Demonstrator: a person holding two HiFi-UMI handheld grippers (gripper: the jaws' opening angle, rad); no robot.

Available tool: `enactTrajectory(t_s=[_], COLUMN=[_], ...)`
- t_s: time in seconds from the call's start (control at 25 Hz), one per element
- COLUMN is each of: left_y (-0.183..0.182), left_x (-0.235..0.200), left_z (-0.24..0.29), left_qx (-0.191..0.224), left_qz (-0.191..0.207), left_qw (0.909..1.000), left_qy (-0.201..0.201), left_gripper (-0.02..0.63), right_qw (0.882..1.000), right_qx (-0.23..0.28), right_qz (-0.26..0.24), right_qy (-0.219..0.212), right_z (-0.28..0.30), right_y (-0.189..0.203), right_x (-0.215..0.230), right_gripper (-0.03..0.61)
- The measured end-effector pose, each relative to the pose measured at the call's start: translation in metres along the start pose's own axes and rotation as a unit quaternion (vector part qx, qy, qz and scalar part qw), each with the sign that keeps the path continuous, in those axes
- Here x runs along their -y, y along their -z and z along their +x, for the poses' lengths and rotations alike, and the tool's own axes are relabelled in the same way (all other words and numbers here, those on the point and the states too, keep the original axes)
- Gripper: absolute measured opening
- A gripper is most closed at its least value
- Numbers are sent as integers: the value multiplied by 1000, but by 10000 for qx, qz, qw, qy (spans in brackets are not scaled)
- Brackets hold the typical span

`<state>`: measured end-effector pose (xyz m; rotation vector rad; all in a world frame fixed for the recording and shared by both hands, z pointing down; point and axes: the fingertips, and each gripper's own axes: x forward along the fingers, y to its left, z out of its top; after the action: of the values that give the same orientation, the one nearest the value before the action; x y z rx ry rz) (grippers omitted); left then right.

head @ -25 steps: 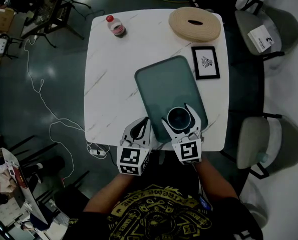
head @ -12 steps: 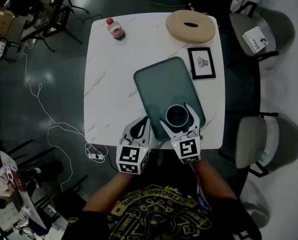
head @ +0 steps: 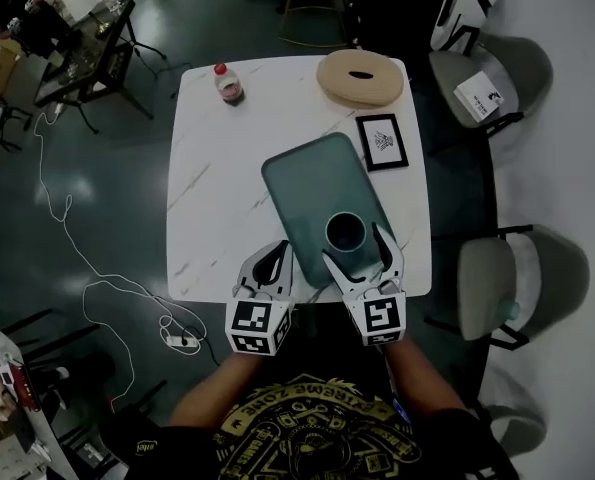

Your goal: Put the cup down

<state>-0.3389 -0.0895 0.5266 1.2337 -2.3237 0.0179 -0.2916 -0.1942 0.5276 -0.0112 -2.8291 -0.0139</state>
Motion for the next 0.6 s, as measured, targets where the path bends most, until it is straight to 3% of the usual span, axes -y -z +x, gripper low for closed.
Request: enactTrajectory(t_s=[0.24, 0.44, 0.6], left_y=[-14, -19, -17], left_x=[5, 12, 13], left_z=[-32, -66, -91], left_qx=[283, 515, 584], left_qz=[37, 50, 79], left_qw=[9994, 9978, 9965], left_qy=[213, 425, 589], left_gripper=[11, 11, 11], right_qw=[9996, 9984, 9971], right_qx=[82, 121, 167], right_qz=[148, 149, 101], right_qy=[223, 536, 737], right_z=[-36, -73, -95], right_y=[-29, -52, -55], right_x=[-29, -56, -77], right_gripper=[419, 268, 220])
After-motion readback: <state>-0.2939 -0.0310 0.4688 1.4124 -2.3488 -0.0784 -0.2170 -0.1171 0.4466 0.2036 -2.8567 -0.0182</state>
